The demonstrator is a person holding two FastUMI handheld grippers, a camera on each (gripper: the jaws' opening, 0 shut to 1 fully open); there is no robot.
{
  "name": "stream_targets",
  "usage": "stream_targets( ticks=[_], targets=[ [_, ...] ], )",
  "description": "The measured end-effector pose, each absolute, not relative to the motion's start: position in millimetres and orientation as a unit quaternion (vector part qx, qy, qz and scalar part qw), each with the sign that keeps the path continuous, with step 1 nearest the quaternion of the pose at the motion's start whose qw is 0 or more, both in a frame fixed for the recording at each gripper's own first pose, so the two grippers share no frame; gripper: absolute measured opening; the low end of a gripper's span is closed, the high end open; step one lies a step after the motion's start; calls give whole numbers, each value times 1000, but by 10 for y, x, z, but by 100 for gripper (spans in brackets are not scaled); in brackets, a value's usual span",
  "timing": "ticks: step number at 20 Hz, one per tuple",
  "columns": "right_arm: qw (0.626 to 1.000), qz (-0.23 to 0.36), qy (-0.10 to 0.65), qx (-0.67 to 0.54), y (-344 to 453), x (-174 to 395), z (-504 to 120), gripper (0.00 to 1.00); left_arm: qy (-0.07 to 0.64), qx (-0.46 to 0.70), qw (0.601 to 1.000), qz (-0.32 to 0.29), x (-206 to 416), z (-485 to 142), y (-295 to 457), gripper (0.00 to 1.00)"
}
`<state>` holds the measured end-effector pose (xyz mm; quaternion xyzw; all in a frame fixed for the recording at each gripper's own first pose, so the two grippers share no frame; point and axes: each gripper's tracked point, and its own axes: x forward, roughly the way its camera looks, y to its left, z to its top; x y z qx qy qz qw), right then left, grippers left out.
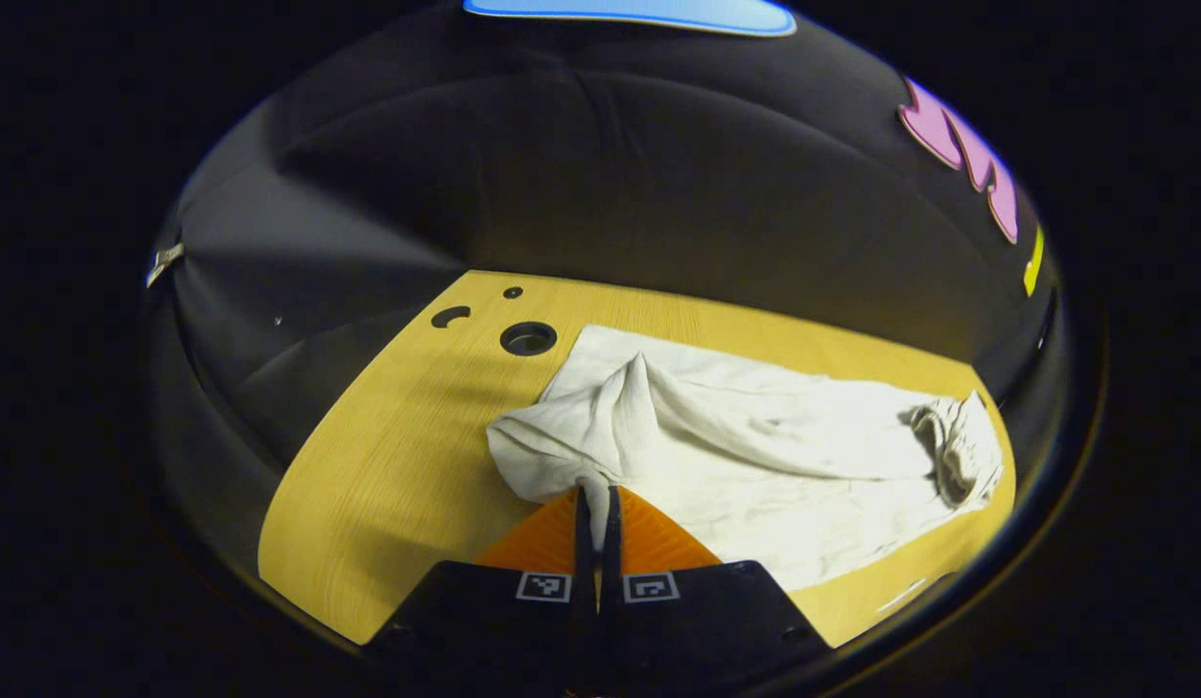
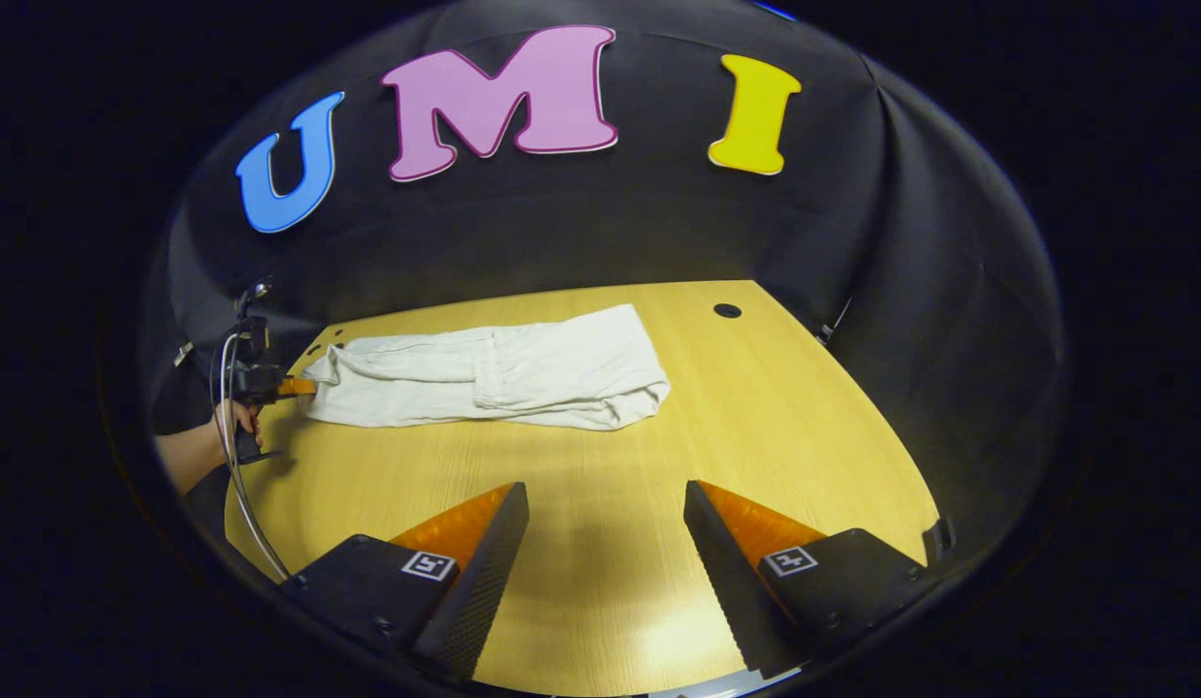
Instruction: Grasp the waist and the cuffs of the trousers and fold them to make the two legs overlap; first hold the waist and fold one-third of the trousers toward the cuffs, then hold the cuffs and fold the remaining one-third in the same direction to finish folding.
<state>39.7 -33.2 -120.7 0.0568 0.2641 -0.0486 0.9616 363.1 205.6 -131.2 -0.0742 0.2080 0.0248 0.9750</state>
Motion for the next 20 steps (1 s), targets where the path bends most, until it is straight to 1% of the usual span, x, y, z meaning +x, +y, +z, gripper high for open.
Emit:
stream_targets(
  ticks=[3, 6, 9, 12, 17, 20],
  targets=[
    [963, -62, 251, 69, -443, 350, -1085, 99, 176, -93, 980, 14, 3580, -994, 1963, 5],
    [965, -69, 245, 57, -616, 294, -1000, 99, 153, -96, 984, -3, 3529, -681, 1762, 5],
    [968, -88, 226, 64, -920, 331, -840, 99, 126, -100, 987, -25, 3485, -292, 1430, 5],
    [970, -92, 214, 70, -1133, 350, -758, 98, 106, -103, 988, -40, 3407, 41, 1083, 5],
    [971, -85, 208, 77, -1438, 364, -763, 99, 67, -153, 983, -76, 3287, 626, 253, 5],
    [978, -68, 190, 43, -1594, 405, -738, 99, 50, -181, 977, -101, 3234, 964, -392, 5]
  ],
)
